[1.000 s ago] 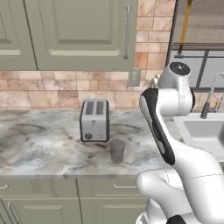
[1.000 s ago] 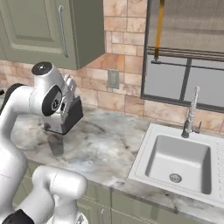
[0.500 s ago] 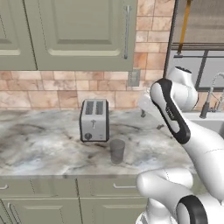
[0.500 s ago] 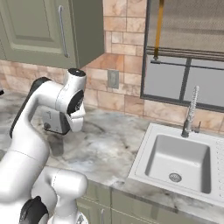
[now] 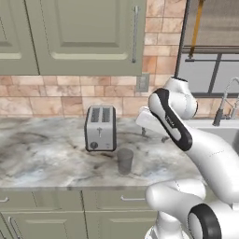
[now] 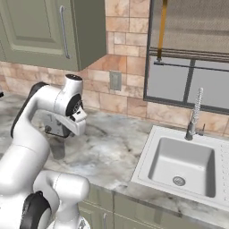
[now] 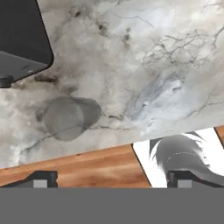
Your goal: Move the glass cup from next to the sink to the open cabinet. Then, move the bowl with the cucumber to the fridge to clear the area for faucet cleaning.
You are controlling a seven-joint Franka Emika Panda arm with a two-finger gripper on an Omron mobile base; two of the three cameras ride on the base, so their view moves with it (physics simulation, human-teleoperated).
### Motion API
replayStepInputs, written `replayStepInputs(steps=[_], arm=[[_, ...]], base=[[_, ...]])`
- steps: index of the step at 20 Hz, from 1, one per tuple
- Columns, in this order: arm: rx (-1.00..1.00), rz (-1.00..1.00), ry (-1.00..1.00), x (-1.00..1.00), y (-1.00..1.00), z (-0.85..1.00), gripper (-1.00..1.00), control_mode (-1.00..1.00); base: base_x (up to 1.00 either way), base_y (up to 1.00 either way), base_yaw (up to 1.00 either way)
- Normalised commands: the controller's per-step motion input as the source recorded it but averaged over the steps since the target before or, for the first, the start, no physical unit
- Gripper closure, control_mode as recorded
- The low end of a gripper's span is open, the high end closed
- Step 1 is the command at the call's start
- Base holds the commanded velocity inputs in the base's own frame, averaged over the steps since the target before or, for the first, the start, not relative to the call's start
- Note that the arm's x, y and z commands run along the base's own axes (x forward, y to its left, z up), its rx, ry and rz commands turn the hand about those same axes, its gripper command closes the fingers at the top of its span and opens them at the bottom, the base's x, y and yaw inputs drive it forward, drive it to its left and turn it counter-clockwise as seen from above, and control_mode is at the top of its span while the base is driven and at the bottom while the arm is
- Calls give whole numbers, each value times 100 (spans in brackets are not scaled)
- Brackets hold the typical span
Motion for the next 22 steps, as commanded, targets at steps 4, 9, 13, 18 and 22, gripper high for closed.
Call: replayStepInputs(steps=[4, 9, 13, 18, 22], arm=[[-6, 34, -1, 6, 29, -35, -100, -100], [-7, 30, -22, 0, 2, -44, -100, -100], [-5, 14, -13, 15, 0, -32, -100, -100], [-1, 1, -9, 29, 0, -28, -100, -100], [0, 0, -1, 38, 16, -10, -100, -100]], base=[[0, 0, 0], [0, 0, 0], [0, 0, 0], [0, 0, 0], [0, 0, 0]])
